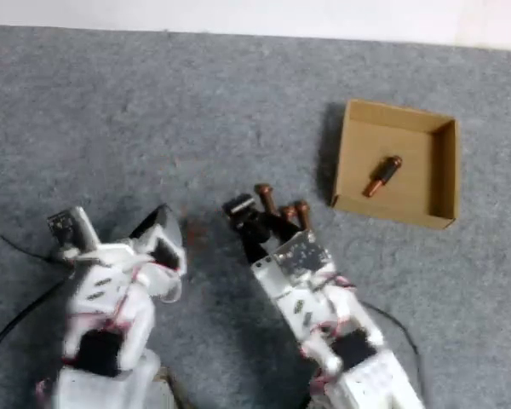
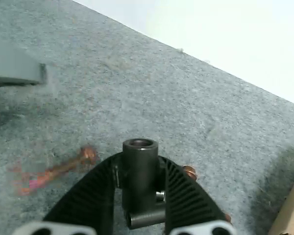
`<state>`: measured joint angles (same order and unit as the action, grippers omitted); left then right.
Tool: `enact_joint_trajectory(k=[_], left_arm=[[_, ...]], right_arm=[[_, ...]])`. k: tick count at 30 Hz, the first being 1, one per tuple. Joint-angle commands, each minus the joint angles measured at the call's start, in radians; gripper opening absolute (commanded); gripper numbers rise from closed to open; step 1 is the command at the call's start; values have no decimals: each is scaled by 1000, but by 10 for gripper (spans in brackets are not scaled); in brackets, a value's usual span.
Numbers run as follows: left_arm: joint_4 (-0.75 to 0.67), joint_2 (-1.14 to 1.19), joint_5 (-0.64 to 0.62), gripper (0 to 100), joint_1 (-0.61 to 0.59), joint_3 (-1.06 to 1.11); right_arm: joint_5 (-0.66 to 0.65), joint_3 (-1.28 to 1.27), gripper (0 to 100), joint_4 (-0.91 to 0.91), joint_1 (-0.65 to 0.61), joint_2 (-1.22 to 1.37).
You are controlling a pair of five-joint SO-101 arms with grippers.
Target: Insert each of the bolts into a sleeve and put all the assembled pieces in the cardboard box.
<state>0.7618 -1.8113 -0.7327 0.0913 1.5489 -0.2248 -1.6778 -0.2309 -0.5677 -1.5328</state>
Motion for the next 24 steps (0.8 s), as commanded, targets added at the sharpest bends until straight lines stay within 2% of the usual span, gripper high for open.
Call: enact_joint_trajectory(k=[1, 10, 13, 17, 22, 24], left_arm=[[-9, -8, 9, 7, -4, -56], [-6, -7, 110, 7, 2, -62], [-9, 58, 120, 7, 4, -64], [-9, 331, 121, 7, 62, -156], [-6, 839, 127, 7, 116, -352], [5, 1024, 198, 8, 127, -415]], right_arm=[[-8, -153, 5, -1, 12, -19], [-8, -153, 5, -1, 12, -18], [-8, -153, 5, -1, 12, -18], [-8, -153, 5, -1, 12, -18], [-8, -153, 5, -1, 13, -18], [-8, -153, 5, -1, 33, -21]])
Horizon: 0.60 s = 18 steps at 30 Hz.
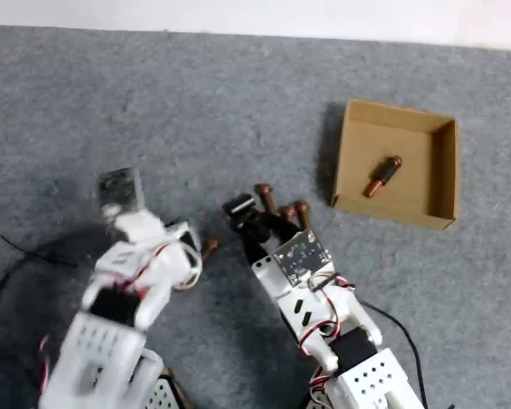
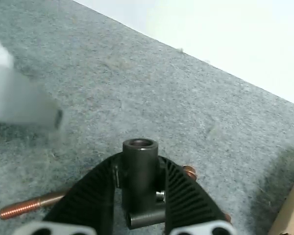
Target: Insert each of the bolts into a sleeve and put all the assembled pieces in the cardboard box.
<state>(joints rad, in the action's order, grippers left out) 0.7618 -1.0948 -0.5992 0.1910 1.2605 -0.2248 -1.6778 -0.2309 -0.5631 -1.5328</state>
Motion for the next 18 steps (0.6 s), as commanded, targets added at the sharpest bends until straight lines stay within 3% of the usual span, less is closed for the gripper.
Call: enact_joint_trajectory(k=[1, 6, 10, 18], left_arm=[[28, 384, 115, 10, 41, -165], [238, 610, 384, 11, 82, -372], [273, 682, 522, 11, 61, -450], [278, 697, 577, 25, 31, -460]], right_arm=[[-8, -153, 5, -1, 39, -21], [-8, -153, 5, 4, 54, -21], [-8, -153, 5, 4, 54, -22], [-8, -153, 5, 4, 54, -22]])
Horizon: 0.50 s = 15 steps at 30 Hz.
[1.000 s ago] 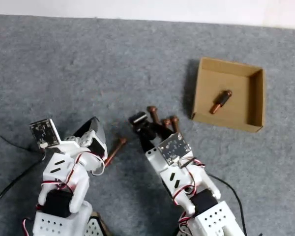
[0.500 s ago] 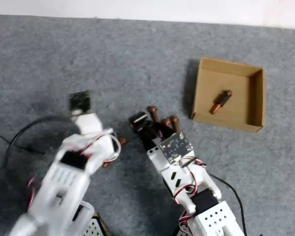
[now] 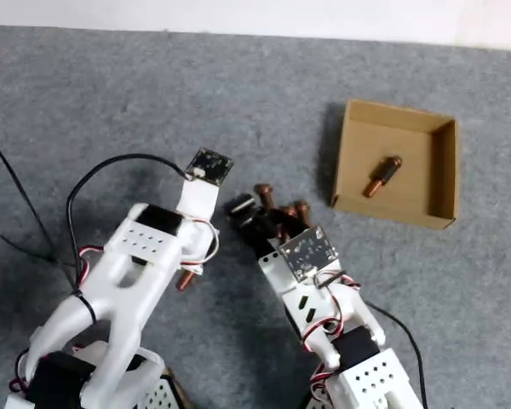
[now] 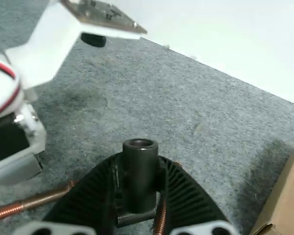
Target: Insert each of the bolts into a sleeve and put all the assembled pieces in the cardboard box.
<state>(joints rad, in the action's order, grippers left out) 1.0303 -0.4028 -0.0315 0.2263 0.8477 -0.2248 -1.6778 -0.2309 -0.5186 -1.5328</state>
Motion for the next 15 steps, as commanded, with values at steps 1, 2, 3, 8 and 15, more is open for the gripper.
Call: enact_joint_trajectory(k=[1, 2, 3, 8, 15], left_arm=[[9, 7, 11, 47, -5, -47], [9, 7, 11, 77, -8, -42], [9, 8, 11, 107, -16, -41], [5, 8, 11, 174, -62, -39], [2, 10, 11, 173, -64, -39]], right_arm=[[-8, -153, 5, 4, 10, -22], [-8, -153, 5, 4, 10, -22], [-8, -153, 5, 4, 10, -22], [-8, -153, 5, 4, 12, -22], [-8, -153, 5, 4, 12, -22]])
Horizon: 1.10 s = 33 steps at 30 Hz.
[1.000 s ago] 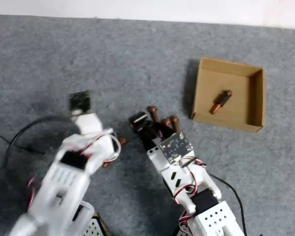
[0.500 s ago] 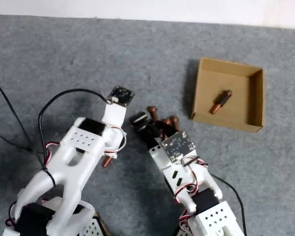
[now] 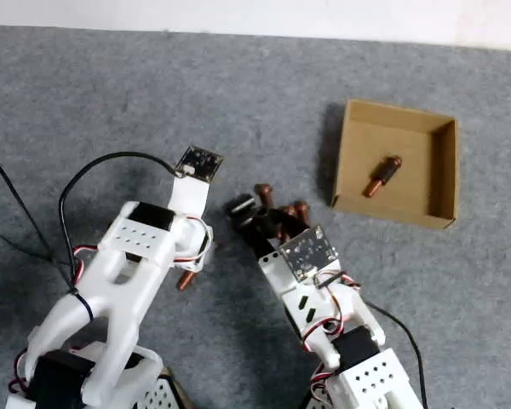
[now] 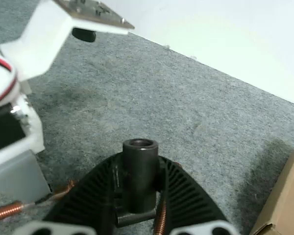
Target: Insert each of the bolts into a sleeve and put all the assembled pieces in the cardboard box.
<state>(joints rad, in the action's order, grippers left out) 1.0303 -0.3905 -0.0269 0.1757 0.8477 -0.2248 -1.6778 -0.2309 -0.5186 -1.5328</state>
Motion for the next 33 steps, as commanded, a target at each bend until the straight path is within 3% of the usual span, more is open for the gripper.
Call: enact_joint_trajectory(k=[1, 7, 10, 13, 28, 33], left_arm=[[-11, -2, 6, 174, -13, -36], [-262, -2, 9, 175, -5, 122], [-334, -4, 81, 175, -5, 153], [-334, -2, 138, 175, -5, 154], [-331, 85, 141, 175, -5, 87], [-183, 300, 141, 175, -12, -114]], right_arm=[[-8, -153, 5, 4, 12, -22], [-8, -153, 5, 4, 12, -22], [-8, -153, 5, 4, 12, -22], [-8, -153, 5, 4, 12, -22], [-6, -153, 5, 1, 12, -22], [-6, -153, 5, 1, 12, -21]])
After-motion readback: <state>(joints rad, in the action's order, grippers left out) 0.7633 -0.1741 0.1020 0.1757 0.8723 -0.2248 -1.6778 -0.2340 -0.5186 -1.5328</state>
